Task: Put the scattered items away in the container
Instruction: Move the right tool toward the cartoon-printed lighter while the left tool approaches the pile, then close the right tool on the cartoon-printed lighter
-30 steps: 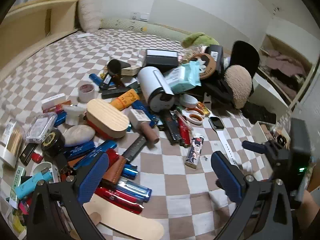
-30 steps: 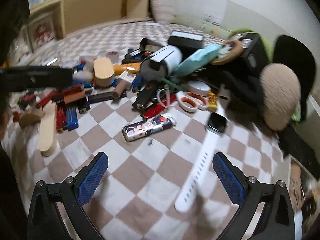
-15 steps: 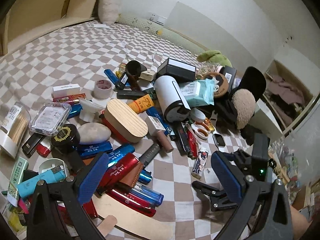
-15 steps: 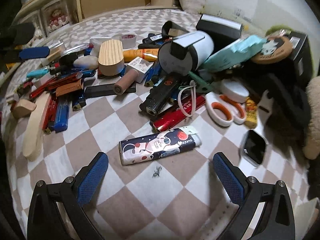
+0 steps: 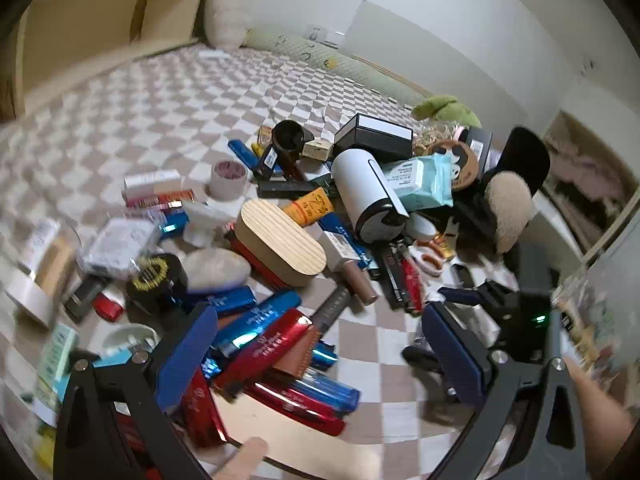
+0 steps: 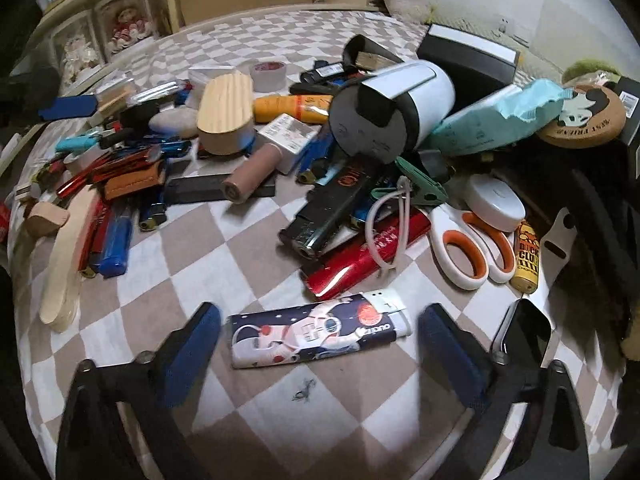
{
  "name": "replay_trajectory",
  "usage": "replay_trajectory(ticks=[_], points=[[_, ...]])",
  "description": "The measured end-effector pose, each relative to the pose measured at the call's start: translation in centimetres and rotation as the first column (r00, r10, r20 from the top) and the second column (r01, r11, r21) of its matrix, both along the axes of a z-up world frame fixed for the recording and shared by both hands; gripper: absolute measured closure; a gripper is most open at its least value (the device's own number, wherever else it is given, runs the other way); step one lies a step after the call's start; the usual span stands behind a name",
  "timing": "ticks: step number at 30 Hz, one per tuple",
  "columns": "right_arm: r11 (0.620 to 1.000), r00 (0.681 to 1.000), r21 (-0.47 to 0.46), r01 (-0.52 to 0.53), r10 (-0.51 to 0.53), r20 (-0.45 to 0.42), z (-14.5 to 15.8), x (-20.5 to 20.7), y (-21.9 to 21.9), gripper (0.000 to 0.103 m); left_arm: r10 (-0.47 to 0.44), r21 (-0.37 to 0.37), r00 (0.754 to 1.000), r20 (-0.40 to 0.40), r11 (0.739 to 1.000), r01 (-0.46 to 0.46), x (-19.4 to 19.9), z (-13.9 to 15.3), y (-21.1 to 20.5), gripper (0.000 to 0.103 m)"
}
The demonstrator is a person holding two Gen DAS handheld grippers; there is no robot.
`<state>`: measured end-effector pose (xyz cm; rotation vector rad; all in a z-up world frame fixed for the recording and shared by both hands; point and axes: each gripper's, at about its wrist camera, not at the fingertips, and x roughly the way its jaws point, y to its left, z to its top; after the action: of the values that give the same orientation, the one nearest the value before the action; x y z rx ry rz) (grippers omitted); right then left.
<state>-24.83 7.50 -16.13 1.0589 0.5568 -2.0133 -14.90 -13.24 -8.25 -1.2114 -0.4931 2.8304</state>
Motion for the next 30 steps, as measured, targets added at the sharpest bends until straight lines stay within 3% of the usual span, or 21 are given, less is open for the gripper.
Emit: replay_trajectory(ticks=[2, 6, 13, 15, 18, 21, 23, 27, 30], points=[[1.0, 1.0, 0.0, -0.007, 0.007, -0.029, 0.2, 0.7, -0.1, 0.017, -0.033, -0.071, 0.999, -0.014, 0.997, 0.032, 0.1, 0.2, 0.5, 0.0], [1.0, 0.998, 0.007, 0.012, -0.012, -0.063, 0.3, 1.7, 0.0, 0.017, -0.115, -0.145, 0.993, -0.034, 0.983, 0.109, 0.5, 0.5, 1.3, 0.0], [0.993, 0.993, -0.015, 0.121, -0.121, -0.015, 0.8, 3.3, 2.1, 0.017, -0.298, -0.156, 0.954, 0.037, 0.941, 0.3, 0.5, -1.3, 2.5, 0.001], [0.987, 0.987, -0.022, 0.16, -0.16, -0.017, 1.1, 3.8, 2.9, 0.017, -0.297, -0.12, 0.954, 0.034, 0.947, 0.298, 0.2, -1.6, 2.1, 0.003], [0.968, 0.97, -0.064, 0.242, -0.241, 0.029, 2.0, 4.4, 4.6, 0.017, -0.265, -0.052, 0.963, 0.05, 0.962, 0.267, -0.9, -2.2, 1.1, 0.036], [0.944, 0.95, -0.106, 0.313, -0.308, 0.06, 3.0, 5.2, 6.5, 0.017, -0.233, -0.047, 0.968, 0.092, 0.97, 0.238, -1.6, -3.3, 0.6, 0.038], [0.926, 0.935, -0.138, 0.352, -0.342, 0.091, 3.5, 5.7, 7.6, 0.017, -0.219, -0.07, 0.968, 0.125, 0.971, 0.229, -1.6, -4.0, 0.6, 0.047], [0.883, 0.903, -0.195, 0.427, -0.406, 0.138, 4.3, 6.5, 9.5, 0.017, -0.182, -0.12, 0.973, 0.141, 0.973, 0.199, -1.3, -4.3, 0.6, 0.047], [0.852, 0.88, -0.227, 0.471, -0.436, 0.189, 4.3, 7.0, 10.5, 0.017, -0.156, -0.147, 0.976, 0.153, 0.973, 0.179, -1.4, -4.7, 0.5, 0.054]])
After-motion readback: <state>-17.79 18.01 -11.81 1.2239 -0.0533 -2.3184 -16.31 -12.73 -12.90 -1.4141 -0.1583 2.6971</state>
